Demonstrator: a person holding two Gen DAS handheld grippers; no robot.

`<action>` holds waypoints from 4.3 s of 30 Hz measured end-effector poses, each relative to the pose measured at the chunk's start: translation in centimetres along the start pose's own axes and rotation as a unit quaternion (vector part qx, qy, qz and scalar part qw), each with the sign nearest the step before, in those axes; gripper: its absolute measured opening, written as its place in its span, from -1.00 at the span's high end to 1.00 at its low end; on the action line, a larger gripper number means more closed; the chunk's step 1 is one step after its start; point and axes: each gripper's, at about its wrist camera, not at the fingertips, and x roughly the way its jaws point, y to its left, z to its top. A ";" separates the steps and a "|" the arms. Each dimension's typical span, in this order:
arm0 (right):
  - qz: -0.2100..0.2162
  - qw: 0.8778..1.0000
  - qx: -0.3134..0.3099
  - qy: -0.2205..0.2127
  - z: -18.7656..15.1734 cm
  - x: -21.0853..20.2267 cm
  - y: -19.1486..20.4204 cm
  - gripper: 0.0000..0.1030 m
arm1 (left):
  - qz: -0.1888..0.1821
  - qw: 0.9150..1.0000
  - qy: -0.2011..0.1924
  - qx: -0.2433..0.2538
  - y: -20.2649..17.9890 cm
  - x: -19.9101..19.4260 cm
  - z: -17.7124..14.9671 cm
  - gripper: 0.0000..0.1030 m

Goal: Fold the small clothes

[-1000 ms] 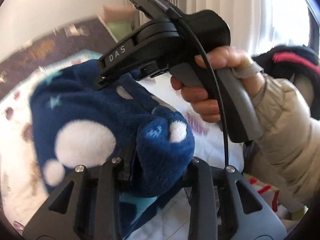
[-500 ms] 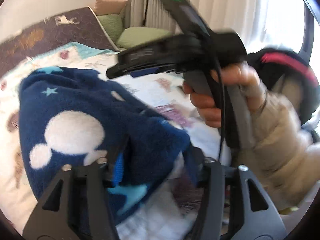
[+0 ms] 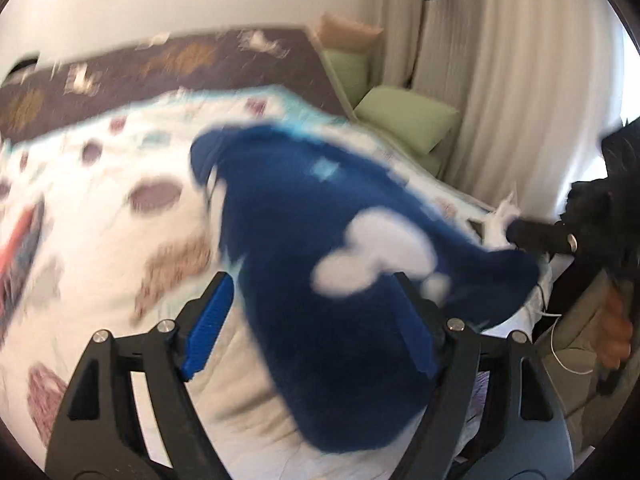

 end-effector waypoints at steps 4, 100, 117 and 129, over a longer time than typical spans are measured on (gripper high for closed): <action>-0.122 0.988 0.049 0.075 -5.0 3.9 -3.9 0.86 | -0.043 0.999 0.024 -0.020 0.6 1.1 -1.9 -0.64; -0.098 0.992 0.051 0.066 4.6 8.2 -3.1 -0.32 | 0.011 0.997 0.029 0.064 1.7 5.0 2.0 -0.38; -0.064 0.981 0.163 0.078 -1.7 5.8 -9.8 -1.00 | -0.090 0.988 0.056 -0.111 6.8 3.8 -0.5 -0.87; 0.035 0.976 0.175 0.122 -2.6 9.8 -11.0 -1.00 | -0.218 0.941 0.120 -0.228 8.8 8.5 -3.1 -1.00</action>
